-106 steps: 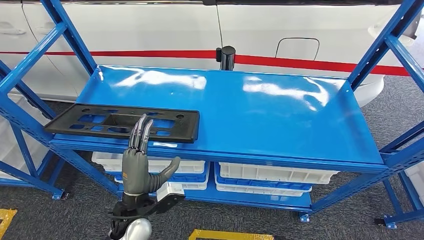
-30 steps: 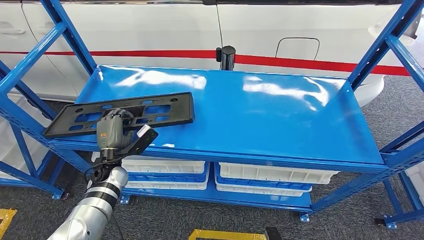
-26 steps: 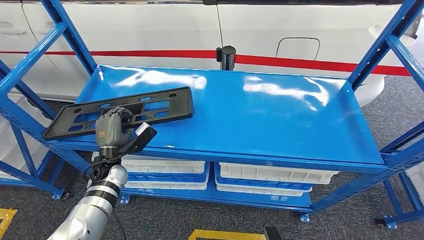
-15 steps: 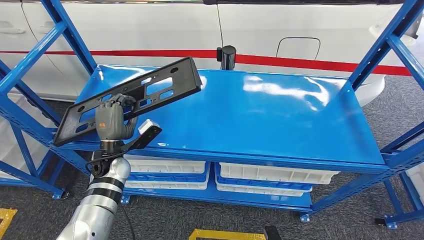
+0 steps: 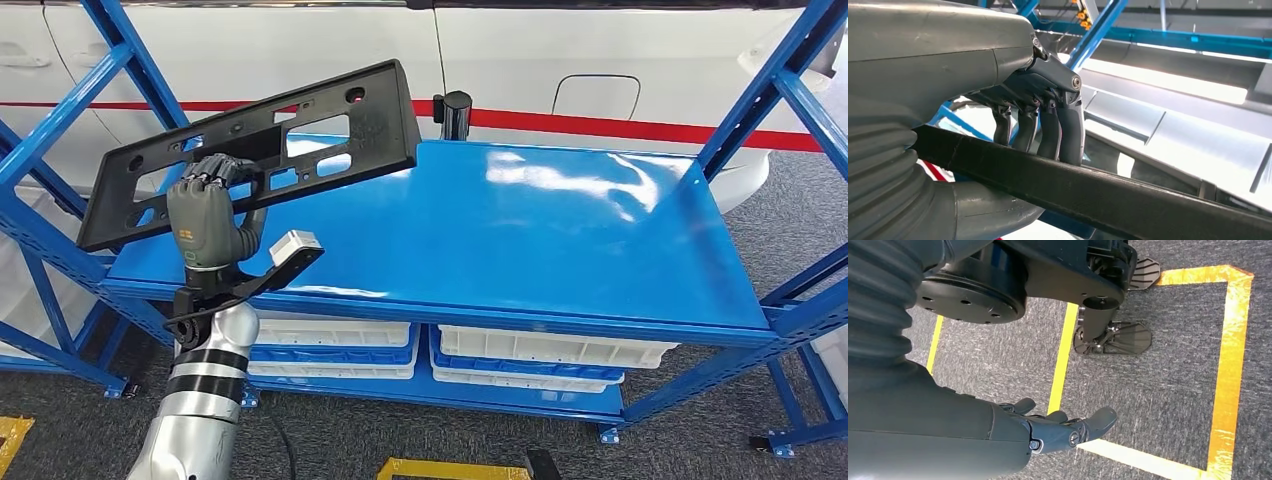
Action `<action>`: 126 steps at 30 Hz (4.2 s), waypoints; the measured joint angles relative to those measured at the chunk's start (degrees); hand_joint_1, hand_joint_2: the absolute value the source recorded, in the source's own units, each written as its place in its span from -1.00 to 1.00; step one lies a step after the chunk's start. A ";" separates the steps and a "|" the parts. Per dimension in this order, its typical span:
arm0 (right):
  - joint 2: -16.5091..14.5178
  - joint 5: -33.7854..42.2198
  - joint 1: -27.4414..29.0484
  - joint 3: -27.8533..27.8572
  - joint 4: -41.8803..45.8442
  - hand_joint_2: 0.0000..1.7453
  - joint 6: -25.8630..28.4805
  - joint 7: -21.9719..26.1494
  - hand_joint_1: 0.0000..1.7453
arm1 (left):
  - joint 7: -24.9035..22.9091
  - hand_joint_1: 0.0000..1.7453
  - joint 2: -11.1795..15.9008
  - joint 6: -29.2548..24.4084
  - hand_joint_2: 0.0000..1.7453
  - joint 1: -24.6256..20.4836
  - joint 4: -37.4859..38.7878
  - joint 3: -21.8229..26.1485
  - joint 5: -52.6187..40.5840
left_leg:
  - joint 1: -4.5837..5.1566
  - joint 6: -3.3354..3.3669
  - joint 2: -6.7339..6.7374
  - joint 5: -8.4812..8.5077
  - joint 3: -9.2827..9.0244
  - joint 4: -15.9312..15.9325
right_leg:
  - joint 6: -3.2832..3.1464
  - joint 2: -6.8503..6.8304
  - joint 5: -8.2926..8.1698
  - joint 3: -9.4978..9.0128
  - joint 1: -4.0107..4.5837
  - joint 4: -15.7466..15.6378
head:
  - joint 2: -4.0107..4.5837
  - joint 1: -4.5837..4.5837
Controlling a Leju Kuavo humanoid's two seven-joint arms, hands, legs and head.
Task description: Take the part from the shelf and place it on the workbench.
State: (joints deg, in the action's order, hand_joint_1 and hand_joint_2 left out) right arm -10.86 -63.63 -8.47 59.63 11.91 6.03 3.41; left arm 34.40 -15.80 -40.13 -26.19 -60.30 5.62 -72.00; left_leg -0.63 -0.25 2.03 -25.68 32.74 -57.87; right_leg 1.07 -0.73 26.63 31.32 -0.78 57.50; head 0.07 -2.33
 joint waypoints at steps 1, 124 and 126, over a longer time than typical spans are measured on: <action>-0.02 -0.01 -0.01 0.01 0.00 1.00 0.01 0.00 -1.00 | -0.10 1.00 -0.05 0.00 1.00 0.01 -0.42 -0.05 0.07 | 0.00 0.00 0.00 0.00 0.00 0.00 | 0.00 0.00 0.00 0.00 0.00 0.00 | 0.00 0.01; 0.81 3.73 -1.55 1.99 -0.15 1.00 -0.68 5.13 -1.00 | 4.02 1.00 0.93 0.02 1.00 3.47 -7.30 2.77 1.94 | 0.20 0.03 -2.16 3.09 10.70 -4.75 | -1.17 0.41 1.22 -2.06 0.29 -0.77 | 0.00 0.45; 0.76 4.43 -1.57 2.30 -0.15 1.00 -1.27 6.28 -1.00 | 4.01 1.00 1.41 0.02 1.00 4.10 -7.47 2.55 2.14 | 0.04 -0.49 -2.21 -2.55 11.92 -12.10 | -1.45 0.40 -0.22 -0.53 0.36 -0.68 | 0.00 0.19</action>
State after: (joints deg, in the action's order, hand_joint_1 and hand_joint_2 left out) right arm -10.10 -59.20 -10.04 61.93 11.76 4.76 9.69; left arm 38.40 -14.40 -40.11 -22.10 -67.77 8.17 -69.86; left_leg -0.59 -0.73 -0.19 -28.23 44.66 -69.97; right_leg -0.38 -0.33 26.42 30.78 -0.42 56.83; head 0.07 -2.15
